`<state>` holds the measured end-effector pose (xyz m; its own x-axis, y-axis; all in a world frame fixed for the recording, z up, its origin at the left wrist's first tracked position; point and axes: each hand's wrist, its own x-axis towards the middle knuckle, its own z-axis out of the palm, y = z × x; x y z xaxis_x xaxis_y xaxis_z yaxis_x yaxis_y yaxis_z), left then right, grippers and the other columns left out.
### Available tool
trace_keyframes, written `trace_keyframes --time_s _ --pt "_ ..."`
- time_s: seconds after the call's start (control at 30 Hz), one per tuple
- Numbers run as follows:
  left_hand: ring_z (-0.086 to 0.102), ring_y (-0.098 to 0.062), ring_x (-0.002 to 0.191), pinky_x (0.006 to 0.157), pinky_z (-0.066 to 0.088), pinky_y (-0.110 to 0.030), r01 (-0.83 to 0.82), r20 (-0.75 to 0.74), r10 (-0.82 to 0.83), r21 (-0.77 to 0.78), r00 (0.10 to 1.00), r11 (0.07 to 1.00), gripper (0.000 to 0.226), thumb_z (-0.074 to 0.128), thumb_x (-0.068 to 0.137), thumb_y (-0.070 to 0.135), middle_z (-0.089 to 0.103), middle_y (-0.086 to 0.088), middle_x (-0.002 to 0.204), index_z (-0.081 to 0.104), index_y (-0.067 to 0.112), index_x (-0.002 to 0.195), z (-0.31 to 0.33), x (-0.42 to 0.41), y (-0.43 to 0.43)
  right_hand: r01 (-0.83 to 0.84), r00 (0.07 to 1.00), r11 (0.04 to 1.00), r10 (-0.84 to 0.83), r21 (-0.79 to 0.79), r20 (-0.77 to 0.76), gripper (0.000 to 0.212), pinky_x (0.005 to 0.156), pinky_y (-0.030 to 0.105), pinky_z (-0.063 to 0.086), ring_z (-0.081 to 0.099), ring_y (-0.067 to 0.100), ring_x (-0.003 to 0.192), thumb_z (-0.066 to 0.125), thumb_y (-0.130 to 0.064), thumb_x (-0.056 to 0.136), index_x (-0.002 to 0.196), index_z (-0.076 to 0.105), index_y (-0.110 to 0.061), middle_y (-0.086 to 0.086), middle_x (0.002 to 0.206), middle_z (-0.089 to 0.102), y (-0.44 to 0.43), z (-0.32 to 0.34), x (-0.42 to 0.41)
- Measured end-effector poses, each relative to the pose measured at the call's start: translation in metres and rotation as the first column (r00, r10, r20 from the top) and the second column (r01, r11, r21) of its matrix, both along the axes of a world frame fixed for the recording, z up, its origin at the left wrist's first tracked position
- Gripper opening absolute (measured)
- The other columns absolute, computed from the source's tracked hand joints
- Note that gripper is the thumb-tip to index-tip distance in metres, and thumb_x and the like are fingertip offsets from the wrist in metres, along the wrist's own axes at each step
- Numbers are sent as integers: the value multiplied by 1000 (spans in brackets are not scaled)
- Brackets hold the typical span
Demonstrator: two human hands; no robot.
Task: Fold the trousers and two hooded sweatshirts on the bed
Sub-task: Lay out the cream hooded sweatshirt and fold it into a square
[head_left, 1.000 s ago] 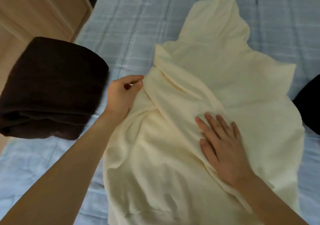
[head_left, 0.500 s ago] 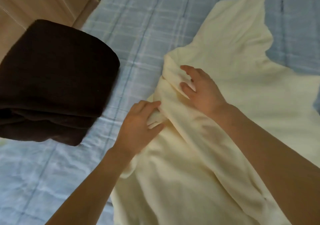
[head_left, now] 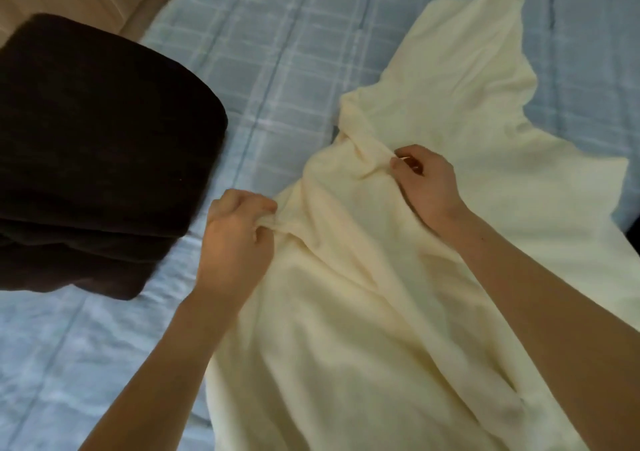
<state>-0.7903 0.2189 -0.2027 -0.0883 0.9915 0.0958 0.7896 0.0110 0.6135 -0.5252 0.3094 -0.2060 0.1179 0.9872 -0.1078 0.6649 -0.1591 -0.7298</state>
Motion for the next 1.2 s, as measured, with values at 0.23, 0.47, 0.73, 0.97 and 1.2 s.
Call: trace_keyframes --time_s 0.23,0.47,0.73,0.97,1.2 --pt "52 -28 120 101 39 -32 165 219 -98 -311 971 936 57 62 91 47 55 -9 129 46 27 141 14 51 74 -71 982 989 47 127 183 44 100 34 44 58 29 116 46 -35 99 137 55 -14 12 131 60 -48 20 -15" --pt "63 -25 98 82 44 -27 74 69 -68 -90 995 993 28 63 91 18 71 -10 104 68 16 118 -1 29 101 -148 813 983 185 -110 553 57 121 55 18 20 29 152 21 -56 100 154 30 -39 -3 164 26 -167 15 28" --pt "31 -35 144 119 20 -51 516 -418 -480 -31 771 856 57 28 102 43 37 -14 155 39 13 149 -4 128 11 -102 797 985 166 -141 581 57 121 57 12 15 34 152 18 -60 100 155 22 -43 4 166 21 -188 -25 42" --pt "30 -27 146 116 23 -51 543 -468 -600 -267 649 796 62 18 100 48 34 -6 158 32 20 153 -33 128 1 101 898 990 -135 102 418 58 112 46 34 42 33 136 46 -44 92 145 49 -18 10 151 45 -199 1 86" --pt "40 -43 136 113 29 -55 550 -387 -592 -225 707 804 67 26 92 47 40 -21 151 41 13 148 19 190 -14 562 826 826 -563 38 14 62 94 22 37 48 22 122 63 -29 95 151 36 -31 4 142 43 -248 16 183"
